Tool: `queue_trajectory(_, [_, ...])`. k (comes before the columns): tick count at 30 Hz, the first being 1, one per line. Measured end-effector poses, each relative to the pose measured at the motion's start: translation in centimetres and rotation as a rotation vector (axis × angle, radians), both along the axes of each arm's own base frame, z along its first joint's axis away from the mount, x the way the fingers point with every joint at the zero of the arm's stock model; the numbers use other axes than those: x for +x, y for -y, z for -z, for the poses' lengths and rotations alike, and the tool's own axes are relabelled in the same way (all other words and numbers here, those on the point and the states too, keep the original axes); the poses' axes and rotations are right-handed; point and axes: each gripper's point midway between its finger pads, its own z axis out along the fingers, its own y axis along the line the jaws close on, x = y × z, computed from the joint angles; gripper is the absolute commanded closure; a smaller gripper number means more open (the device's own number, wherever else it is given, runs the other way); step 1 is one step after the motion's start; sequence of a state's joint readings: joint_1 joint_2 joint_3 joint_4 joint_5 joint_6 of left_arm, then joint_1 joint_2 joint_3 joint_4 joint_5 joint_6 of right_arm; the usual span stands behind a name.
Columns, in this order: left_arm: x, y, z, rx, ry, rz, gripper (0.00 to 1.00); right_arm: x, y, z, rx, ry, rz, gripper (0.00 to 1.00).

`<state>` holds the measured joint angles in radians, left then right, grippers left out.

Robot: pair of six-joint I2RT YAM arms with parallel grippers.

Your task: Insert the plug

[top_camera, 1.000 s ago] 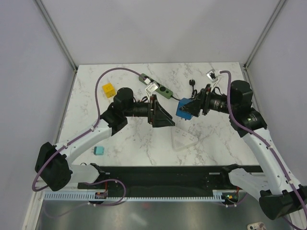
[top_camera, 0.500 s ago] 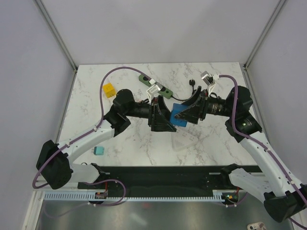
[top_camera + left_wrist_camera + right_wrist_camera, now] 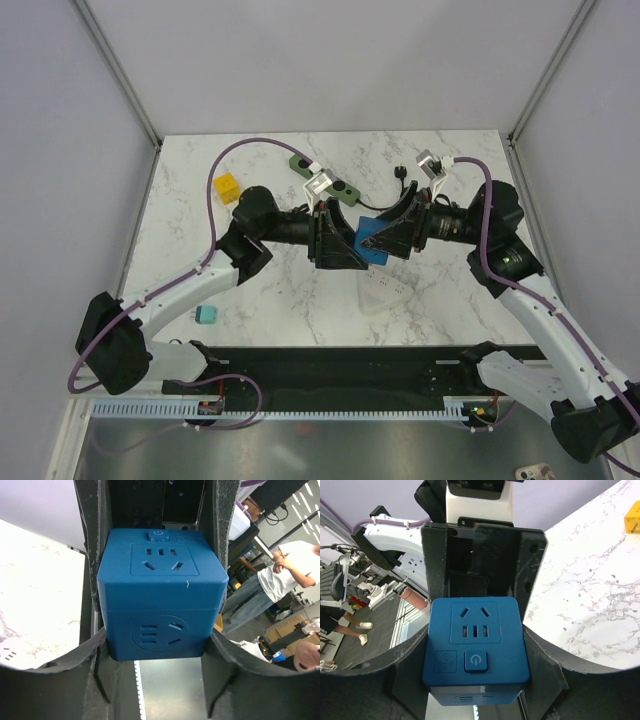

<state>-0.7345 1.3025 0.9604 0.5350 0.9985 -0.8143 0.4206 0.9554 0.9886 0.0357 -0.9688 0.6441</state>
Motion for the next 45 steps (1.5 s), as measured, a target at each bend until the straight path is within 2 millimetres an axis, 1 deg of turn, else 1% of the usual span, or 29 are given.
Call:
queue_trajectory(1, [0.0,0.0,0.0,-0.001,0.001,0.002,0.7,0.1,0.0,0.1,-0.002,-0.003,0.003,0.74])
queue_trajectory(2, [0.0,0.0,0.0,0.0,-0.001,0.001,0.74,0.1,0.0,0.1,-0.002,-0.006,0.005,0.68])
queue_trajectory(3, [0.0,0.1,0.1,0.002,-0.004,0.002,0.79,0.1,0.0,0.1,-0.003,-0.007,0.006,0.59])
queue_trajectory(5, [0.1,0.1,0.2,0.003,-0.006,0.003,0.85,0.1,0.0,0.2,-0.006,-0.013,0.01,0.52])
queue_trajectory(6, [0.1,0.1,0.2,0.004,-0.007,0.004,0.91,0.1,0.1,0.3,-0.008,-0.015,0.012,0.36])
queue_trajectory(7, [0.1,0.1,0.2,0.004,-0.007,0.004,0.98,0.1,0.1,0.3,-0.009,-0.017,0.017,0.3])
queue_trajectory(9, [0.2,0.1,0.3,0.006,-0.01,-0.002,0.98,0.1,0.2,0.3,-0.013,-0.024,0.03,0.23])
queue_trajectory(13, [0.8,0.4,0.6,0.019,-0.016,-0.037,0.98,0.6,0.4,0.6,-0.04,-0.062,0.082,0.2])
queue_trajectory(14, [1.0,0.5,0.7,0.023,-0.011,-0.053,0.98,1.0,0.5,0.6,-0.053,-0.078,0.107,0.17])
queue_trajectory(17, [1.8,0.6,1.0,0.042,0.011,-0.104,0.98,2.2,0.7,0.6,-0.085,-0.13,0.179,0.14])
queue_trajectory(18, [2.1,0.6,1.1,0.05,0.02,-0.126,0.98,2.6,0.9,0.5,-0.096,-0.148,0.206,0.07])
queue_trajectory(19, [2.4,0.5,1.2,0.058,0.031,-0.151,0.98,2.9,1.0,0.5,-0.103,-0.166,0.228,0.02])
queue_trajectory(21, [3.2,0.2,1.6,0.083,0.055,-0.218,0.98,3.7,1.3,0.3,-0.117,-0.207,0.285,0.02])
queue_trajectory(24, [4.5,-0.5,1.9,0.113,0.107,-0.33,0.98,4.8,1.7,0.1,-0.116,-0.299,0.364,0.06])
queue_trajectory(27, [6.6,-1.7,2.6,0.152,0.171,-0.484,0.98,5.1,2.1,0.0,-0.104,-0.401,0.425,0.08])
queue_trajectory(29, [8.4,-2.9,3.7,0.198,0.225,-0.607,0.98,5.4,2.6,-0.2,-0.092,-0.47,0.485,0.07])
queue_trajectory(30, [9.1,-3.4,4.2,0.222,0.253,-0.654,0.98,5.5,2.7,-0.2,-0.089,-0.485,0.499,0.07])
queue_trajectory(32, [10.4,-4.1,5.4,0.274,0.321,-0.743,0.98,5.8,3.6,-0.2,-0.093,-0.555,0.583,0.05])
queue_trajectory(35, [11.3,-4.7,7.1,0.363,0.466,-0.836,0.98,6.1,4.4,-0.7,-0.093,-0.6,0.651,0.05])
queue_trajectory(37, [11.6,-5.0,8.0,0.416,0.575,-0.883,0.98,6.0,4.5,-0.6,-0.1,-0.639,0.661,0.05])
queue_trajectory(40, [12.0,-5.2,8.1,0.473,0.746,-0.949,0.98,6.4,3.8,1.0,-0.144,-0.706,0.643,0.07])
queue_trajectory(43, [12.3,-5.0,7.2,0.495,0.899,-1.008,0.98,7.3,3.1,3.5,-0.208,-0.786,0.634,0.09])
queue_trajectory(45, [12.2,-4.9,6.3,0.5,1.004,-1.044,0.98,7.8,2.8,5.1,-0.247,-0.831,0.637,0.09])
